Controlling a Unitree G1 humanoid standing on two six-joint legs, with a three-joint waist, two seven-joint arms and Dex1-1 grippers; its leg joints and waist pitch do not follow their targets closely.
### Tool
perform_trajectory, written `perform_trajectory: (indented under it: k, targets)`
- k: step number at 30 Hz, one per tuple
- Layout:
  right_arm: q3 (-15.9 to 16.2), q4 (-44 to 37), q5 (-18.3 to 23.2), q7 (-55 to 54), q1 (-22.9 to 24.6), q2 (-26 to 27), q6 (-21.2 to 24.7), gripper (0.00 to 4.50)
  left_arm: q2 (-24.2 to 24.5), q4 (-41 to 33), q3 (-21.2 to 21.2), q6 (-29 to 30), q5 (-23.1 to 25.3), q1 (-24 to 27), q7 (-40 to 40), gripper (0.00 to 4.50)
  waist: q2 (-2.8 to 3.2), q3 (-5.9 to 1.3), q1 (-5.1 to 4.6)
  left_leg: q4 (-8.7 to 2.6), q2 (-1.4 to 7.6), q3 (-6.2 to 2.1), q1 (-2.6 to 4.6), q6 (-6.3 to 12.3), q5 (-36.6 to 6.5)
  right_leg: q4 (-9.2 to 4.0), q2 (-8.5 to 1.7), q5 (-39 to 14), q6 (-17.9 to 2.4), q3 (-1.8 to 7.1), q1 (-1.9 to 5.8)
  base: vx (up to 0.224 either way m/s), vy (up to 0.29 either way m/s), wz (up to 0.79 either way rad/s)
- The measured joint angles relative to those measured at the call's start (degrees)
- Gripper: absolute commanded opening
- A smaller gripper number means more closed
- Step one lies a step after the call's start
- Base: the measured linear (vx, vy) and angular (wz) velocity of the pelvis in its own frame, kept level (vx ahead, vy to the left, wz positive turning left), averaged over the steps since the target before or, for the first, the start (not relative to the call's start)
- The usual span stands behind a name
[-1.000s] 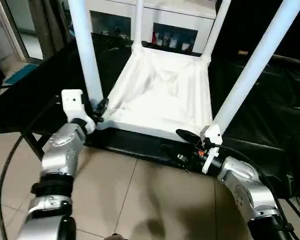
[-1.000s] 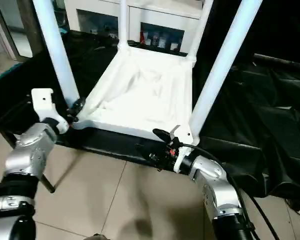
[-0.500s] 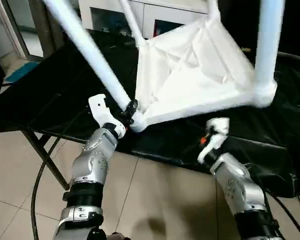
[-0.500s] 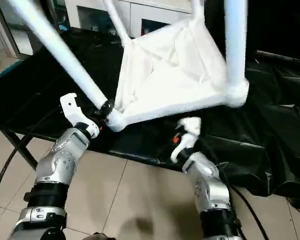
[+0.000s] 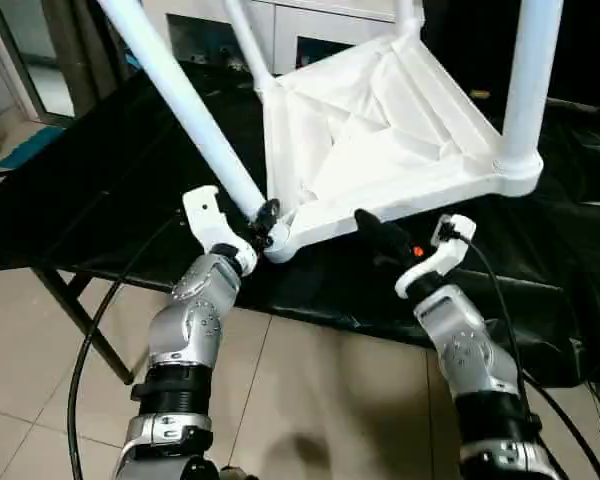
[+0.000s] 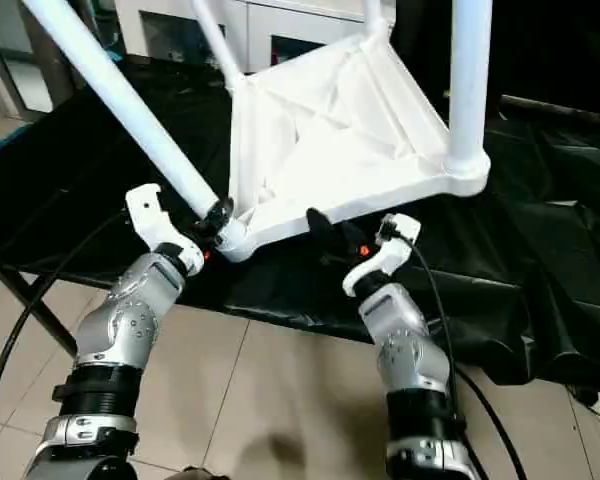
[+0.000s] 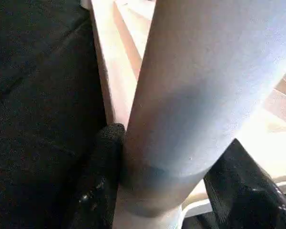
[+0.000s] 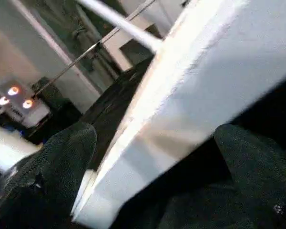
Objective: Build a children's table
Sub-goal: Flip table
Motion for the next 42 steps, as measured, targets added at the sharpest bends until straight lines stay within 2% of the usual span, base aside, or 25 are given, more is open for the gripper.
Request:
perform_trajectory:
  k: [11,15,25,30,34,36,42]
  targets:
    - [-1.10,3.87,-0.31,-1.75,-2.10,-1.29,0.72,4.50,-0.17,-1.13,0.57,0.80,-0.08,0.21,0.12,2.21,0.01,0.00,0.49,0.02,0.06,0.00,-0.14,0.20,0.14,0.01,-0.02,0.01,-0.01,-0.20,-0.03,0.000,0.000,0.00]
    - [-3.46,8.08,0.90,-1.24,-6.07,-1.53,0.58,4.50,-0.44,-1.25,0.32,1.70,-0.08,0.22,0.06,2.21,0.03,0.02,0.23,0.02,0.11,0.00,-0.14,0.10,0.21,0.09,-0.03,0.04,-0.01,-0.26,-0.04,0.000,0.000,0.00]
    - [-8.46,20.27,3.25,-1.39,-15.22,-2.46,-0.75,4.50,-0.69,-1.92,-0.02,3.80,-0.15,0.26,-0.39,2.21,0.11,0.02,0.50,0.02,0.36,0.06,-0.17,-0.04,0.35,0.20,-0.02,0.04,-0.01,-0.57,-0.03,0.000,0.000,0.00]
    - [-10.66,25.69,3.39,-1.40,-18.87,-2.77,-2.85,3.98,-0.76,-2.04,-0.05,4.70,-0.51,0.26,-0.79,2.21,0.12,0.03,0.70,0.02,0.40,0.13,-0.17,0.00,0.41,0.24,-0.02,0.04,-0.02,-0.58,-0.02,0.000,0.000,0.00]
    - [-11.17,28.21,3.40,-1.40,-19.95,-2.94,-3.69,3.71,-0.92,-2.20,-0.06,5.35,-1.02,0.27,-0.81,2.21,0.12,0.03,0.69,0.03,0.40,0.15,-0.17,0.01,0.41,0.24,-0.02,0.04,-0.02,-0.58,-0.02,0.000,0.000,0.00]
    - [-11.32,29.29,3.30,-1.34,-20.13,-2.96,-4.15,3.41,-1.08,-2.21,-0.05,5.43,-1.15,0.29,-0.83,2.21,0.12,0.03,0.79,0.03,0.41,0.15,-0.17,0.01,0.41,0.24,-0.02,0.04,-0.02,-0.59,-0.03,0.000,0.000,0.00]
    - [-11.83,30.84,3.08,-1.07,-20.49,-3.09,-5.15,2.89,-1.22,-2.26,-0.12,5.72,-1.15,0.29,-0.84,2.21,0.15,0.01,0.88,0.03,0.42,0.15,-0.17,0.02,0.41,0.24,-0.02,0.04,-0.02,-0.59,-0.03,0.000,0.000,0.00]
